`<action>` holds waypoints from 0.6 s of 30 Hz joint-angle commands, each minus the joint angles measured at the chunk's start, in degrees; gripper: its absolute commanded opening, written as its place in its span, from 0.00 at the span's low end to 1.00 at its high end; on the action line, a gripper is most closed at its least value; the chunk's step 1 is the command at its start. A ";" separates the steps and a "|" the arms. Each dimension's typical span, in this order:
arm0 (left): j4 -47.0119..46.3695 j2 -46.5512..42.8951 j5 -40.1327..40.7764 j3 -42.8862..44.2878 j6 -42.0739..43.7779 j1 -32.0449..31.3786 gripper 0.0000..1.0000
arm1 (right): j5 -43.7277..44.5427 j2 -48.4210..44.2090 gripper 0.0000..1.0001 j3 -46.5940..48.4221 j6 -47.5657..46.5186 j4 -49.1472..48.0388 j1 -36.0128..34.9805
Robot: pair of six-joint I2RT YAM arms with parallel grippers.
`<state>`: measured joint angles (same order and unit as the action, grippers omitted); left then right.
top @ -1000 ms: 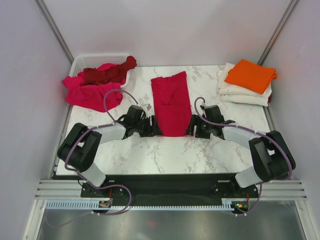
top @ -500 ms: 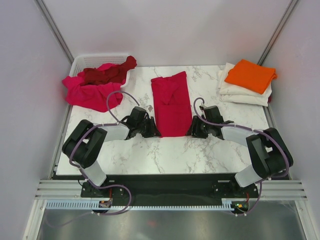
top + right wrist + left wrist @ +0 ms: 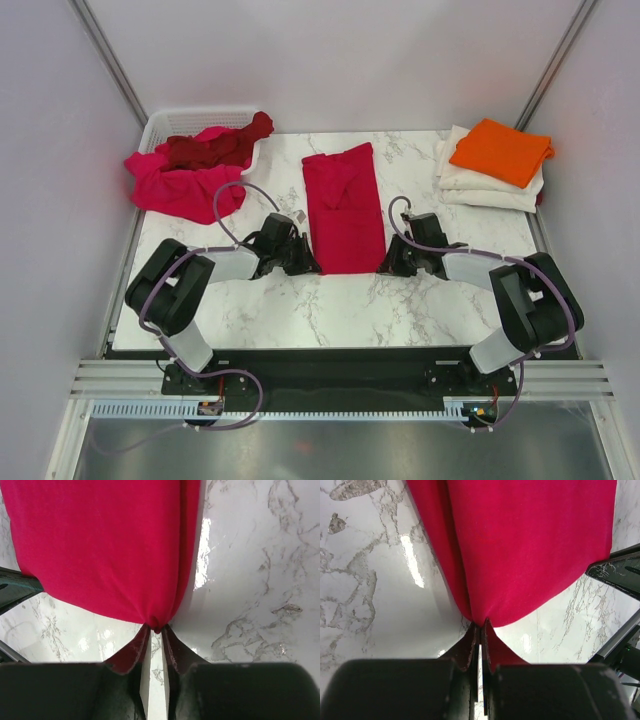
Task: Fold and stack the t-shirts
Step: Fold the tshirt
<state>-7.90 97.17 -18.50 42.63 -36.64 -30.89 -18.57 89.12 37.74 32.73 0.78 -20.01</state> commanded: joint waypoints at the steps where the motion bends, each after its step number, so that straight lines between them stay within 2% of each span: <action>1: 0.17 -0.22 2.77 -0.53 0.96 -0.22 0.02 | 2.04 -0.52 0.19 -2.05 -1.18 2.30 0.23; 2: 0.25 -0.83 2.77 -1.05 0.96 -0.22 0.02 | 1.96 -0.70 0.08 -2.23 -1.35 2.56 0.15; 4: 0.25 -1.80 2.42 -1.58 1.40 -0.22 0.02 | 1.52 -1.66 0.00 -2.84 -1.44 3.00 0.15; 8: 0.34 -5.92 1.45 -5.27 0.96 -0.31 0.02 | 0.55 -4.56 0.00 -4.95 -1.62 3.70 0.15; 14: 2.44 -18.49 1.45 -13.00 -1.76 -2.06 0.02 | -2.25 -12.29 0.00 -8.99 0.31 6.34 -1.08; 18: 7.54 -27.62 2.77 -15.56 -4.74 -5.57 0.02 | -0.08 -24.04 0.00 -10.40 5.23 10.90 -4.94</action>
<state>-4.95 75.00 -18.11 28.62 -38.39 -34.94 -21.37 72.51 27.86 34.94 7.20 -23.22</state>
